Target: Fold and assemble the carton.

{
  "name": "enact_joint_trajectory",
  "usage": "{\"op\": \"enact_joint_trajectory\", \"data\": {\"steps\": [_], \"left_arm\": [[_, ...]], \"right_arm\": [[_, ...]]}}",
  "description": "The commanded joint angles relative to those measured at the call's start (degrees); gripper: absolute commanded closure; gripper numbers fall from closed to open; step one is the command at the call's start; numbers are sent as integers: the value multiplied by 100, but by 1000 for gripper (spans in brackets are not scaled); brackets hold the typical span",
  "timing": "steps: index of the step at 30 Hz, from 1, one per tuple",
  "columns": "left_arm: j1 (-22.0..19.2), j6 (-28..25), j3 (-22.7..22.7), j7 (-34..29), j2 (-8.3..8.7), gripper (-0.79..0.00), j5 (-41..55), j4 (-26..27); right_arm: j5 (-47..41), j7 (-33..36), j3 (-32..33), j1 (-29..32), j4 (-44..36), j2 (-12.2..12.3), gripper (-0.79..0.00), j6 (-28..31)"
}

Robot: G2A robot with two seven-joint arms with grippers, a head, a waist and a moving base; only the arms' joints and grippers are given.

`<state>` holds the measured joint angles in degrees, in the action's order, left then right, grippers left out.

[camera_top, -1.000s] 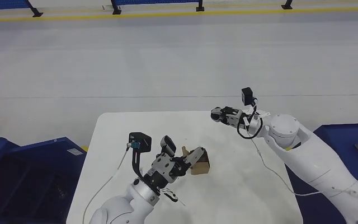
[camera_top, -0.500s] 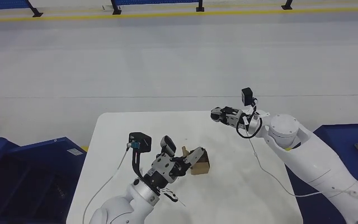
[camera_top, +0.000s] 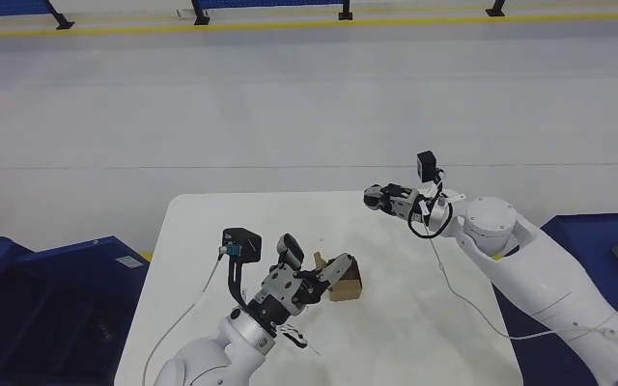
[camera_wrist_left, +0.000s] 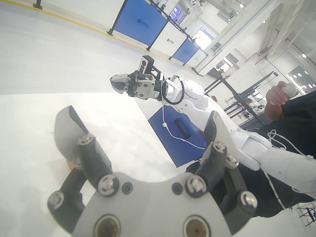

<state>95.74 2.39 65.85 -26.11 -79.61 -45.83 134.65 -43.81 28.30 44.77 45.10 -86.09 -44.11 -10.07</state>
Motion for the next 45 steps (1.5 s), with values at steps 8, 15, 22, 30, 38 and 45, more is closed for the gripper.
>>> {"op": "enact_joint_trajectory", "data": {"steps": [8, 15, 22, 30, 38, 45], "left_arm": [[-11, 140, -4, 94, -8, -785, 89, 0], [237, 1156, -745, 647, -46, -785, -875, -204], [268, 1374, -1266, 1217, -79, -785, -1451, -1456], [-183, 1694, -1131, 999, -155, -785, -784, -2508], [-719, 1610, -1177, 793, -230, -708, -362, -3294], [-751, 1667, -1114, 752, -256, -443, 78, -3355]], "right_arm": [[428, -305, 165, 86, 19, 40, -785, 273], [859, 676, 766, 551, 361, 182, -785, 2125], [1643, 1149, 846, 843, 330, 192, -785, 2980], [1933, 1068, 788, 799, 156, 61, -785, 2899], [1956, 1098, 779, 783, 154, 41, -785, 2846], [1956, 1098, 779, 783, 154, 41, -785, 2846]]}}
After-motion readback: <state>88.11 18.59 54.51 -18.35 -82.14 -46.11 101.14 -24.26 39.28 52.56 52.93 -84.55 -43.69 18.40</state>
